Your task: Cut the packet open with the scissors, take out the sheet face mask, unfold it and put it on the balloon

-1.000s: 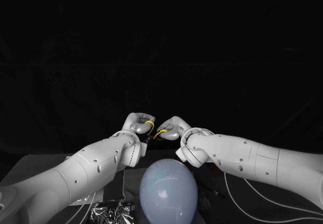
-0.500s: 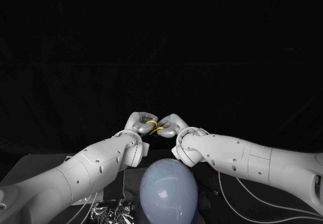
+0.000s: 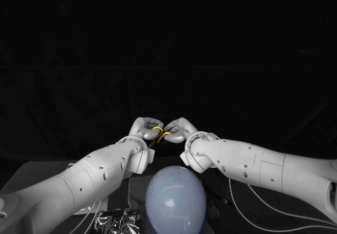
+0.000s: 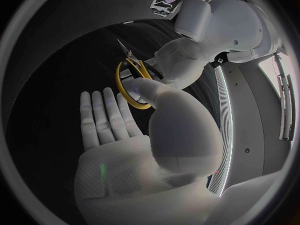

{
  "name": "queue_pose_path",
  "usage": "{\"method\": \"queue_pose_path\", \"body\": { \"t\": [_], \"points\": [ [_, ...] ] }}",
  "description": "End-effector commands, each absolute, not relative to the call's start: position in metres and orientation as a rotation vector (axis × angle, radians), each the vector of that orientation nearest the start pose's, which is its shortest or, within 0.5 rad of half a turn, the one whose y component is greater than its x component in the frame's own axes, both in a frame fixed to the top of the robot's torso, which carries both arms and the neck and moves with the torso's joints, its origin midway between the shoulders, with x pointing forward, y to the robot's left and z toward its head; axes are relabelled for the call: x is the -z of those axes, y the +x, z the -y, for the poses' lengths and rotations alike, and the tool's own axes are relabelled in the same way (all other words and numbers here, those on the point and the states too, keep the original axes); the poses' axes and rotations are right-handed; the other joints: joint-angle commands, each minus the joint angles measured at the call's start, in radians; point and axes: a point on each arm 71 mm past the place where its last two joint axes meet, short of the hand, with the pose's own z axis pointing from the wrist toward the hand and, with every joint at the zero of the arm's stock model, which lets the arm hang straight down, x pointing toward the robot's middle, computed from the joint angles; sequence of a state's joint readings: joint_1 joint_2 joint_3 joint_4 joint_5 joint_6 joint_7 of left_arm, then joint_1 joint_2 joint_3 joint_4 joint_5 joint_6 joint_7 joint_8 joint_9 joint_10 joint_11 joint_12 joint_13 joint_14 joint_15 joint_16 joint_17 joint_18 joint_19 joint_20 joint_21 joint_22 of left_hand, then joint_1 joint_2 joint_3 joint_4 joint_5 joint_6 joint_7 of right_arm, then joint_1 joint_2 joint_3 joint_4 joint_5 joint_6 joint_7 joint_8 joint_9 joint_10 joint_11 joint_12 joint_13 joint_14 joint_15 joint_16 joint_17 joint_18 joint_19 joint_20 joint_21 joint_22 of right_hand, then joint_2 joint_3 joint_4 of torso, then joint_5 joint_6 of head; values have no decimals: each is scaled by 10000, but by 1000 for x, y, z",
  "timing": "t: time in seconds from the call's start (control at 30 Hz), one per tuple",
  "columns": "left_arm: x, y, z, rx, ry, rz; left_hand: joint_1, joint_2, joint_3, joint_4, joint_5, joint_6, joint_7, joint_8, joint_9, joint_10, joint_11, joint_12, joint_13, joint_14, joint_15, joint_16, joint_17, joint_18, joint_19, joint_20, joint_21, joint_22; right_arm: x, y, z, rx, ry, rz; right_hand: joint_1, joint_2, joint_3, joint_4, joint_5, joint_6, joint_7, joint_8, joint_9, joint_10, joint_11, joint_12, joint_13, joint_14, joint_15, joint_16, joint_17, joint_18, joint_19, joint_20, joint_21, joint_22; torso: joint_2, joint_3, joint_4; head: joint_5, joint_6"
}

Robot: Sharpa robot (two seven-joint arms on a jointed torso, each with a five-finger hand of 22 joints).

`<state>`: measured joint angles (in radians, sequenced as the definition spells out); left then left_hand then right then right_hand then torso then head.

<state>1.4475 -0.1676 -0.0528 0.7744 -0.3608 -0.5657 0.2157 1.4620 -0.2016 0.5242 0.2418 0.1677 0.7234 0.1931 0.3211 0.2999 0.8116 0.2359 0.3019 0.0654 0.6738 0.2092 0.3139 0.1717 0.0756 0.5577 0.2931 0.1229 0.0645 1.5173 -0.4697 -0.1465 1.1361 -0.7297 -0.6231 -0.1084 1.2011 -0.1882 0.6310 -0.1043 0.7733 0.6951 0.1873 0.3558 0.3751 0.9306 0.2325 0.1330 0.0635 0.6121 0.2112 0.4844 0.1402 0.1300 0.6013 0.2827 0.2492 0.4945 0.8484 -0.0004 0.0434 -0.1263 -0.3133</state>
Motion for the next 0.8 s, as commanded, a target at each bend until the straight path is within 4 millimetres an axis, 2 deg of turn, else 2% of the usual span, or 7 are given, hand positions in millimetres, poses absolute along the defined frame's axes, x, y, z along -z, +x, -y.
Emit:
{"method": "queue_pose_path", "body": {
  "t": [0.03, 0.3, 0.57, 0.7, 0.73, 0.77, 0.8],
  "points": [
    [63, 617, -70, 11728, -7314, -12339, -49, -41, -30, 57, -27, -43, 950, 45, -12, -34, -1, 52, -7, -72, 15, 36, -11, -121, -52, -5, 49, -9, 56, 587, 142, -8345, 4563, -13851, 16, 28, -29, -22, -170, -79, 992, 59, 5, -63, -17, 48, 17, -65, 9, 60, -14, 137, -44, 36, -45, -37, -2, 6, -1, -12, 4],
    [65, 621, -79, 11627, -7807, -12257, -45, -34, -31, 57, -23, -42, 948, 50, -13, -32, -2, 53, -7, -71, 14, 40, -11, -120, -24, -5, 56, -6, 57, 585, 148, -8499, 4301, -14330, 71, -26, -116, -73, -320, -261, 1029, 127, -11, -232, 25, 79, 9, -219, 45, 117, -48, 108, -54, 42, -140, -122, 1, 7, 5, -17, 12],
    [65, 621, -80, 11638, -7921, -12325, -41, -32, -31, 56, -21, -42, 947, 51, -14, -32, -3, 54, -6, -71, 14, 41, -12, -120, -30, -5, 55, -7, 59, 582, 149, -8771, 3958, -14759, 19, -133, -669, 17, -333, -711, 1086, 219, -75, -708, 121, 115, 12, -685, 159, 181, -145, -1, -139, 48, -437, -375, -2, 0, 8, -6, 9],
    [66, 621, -81, 11619, -7956, -12352, -41, -32, -31, 56, -21, -42, 947, 51, -14, -32, -3, 54, -6, -71, 14, 41, -12, -120, -30, -5, 55, -7, 60, 580, 150, -8925, 3766, -14993, 47, -166, -1175, 79, -390, -924, 1101, 268, -117, -966, 162, 140, 13, -924, 209, 218, -196, -54, -159, 49, -592, -517, 4, 1, 11, 5, -7],
    [66, 621, -81, 11615, -7964, -12357, -41, -32, -31, 56, -21, -42, 947, 51, -14, -32, -3, 54, -6, -71, 14, 41, -12, -120, -30, -5, 55, -7, 60, 580, 150, -8966, 3733, -15042, 111, -143, -1445, 105, -542, -987, 1092, 312, -132, -1037, 174, 180, 18, -983, 217, 262, -210, -66, -140, 48, -648, -577, 3, 0, 10, 7, -10],
    [66, 622, -81, 11611, -7970, -12361, -41, -32, -31, 56, -21, -42, 947, 51, -14, -32, -3, 54, -6, -71, 14, 41, -12, -120, -30, -5, 55, -7, 60, 580, 150, -8997, 3717, -15075, 408, 10, -2250, 196, -933, -1099, 1125, 430, -175, -1160, 186, 307, 27, -1083, 194, 389, -245, -105, -65, 72, -763, -716, 3, 0, 10, 5, -13],
    [66, 622, -81, 11607, -7977, -12367, -41, -32, -31, 56, -21, -42, 947, 51, -14, -32, -3, 54, -6, -71, 14, 41, -12, -120, -30, -5, 55, -7, 60, 580, 151, -9033, 3701, -15112, 405, -28, -2542, 259, -1428, -1131, 1098, 449, -190, -1205, 174, 323, 19, -1109, 230, 413, -256, -86, -46, 43, -788, -748, 4, 0, 11, 2, -13]
  ]
}}
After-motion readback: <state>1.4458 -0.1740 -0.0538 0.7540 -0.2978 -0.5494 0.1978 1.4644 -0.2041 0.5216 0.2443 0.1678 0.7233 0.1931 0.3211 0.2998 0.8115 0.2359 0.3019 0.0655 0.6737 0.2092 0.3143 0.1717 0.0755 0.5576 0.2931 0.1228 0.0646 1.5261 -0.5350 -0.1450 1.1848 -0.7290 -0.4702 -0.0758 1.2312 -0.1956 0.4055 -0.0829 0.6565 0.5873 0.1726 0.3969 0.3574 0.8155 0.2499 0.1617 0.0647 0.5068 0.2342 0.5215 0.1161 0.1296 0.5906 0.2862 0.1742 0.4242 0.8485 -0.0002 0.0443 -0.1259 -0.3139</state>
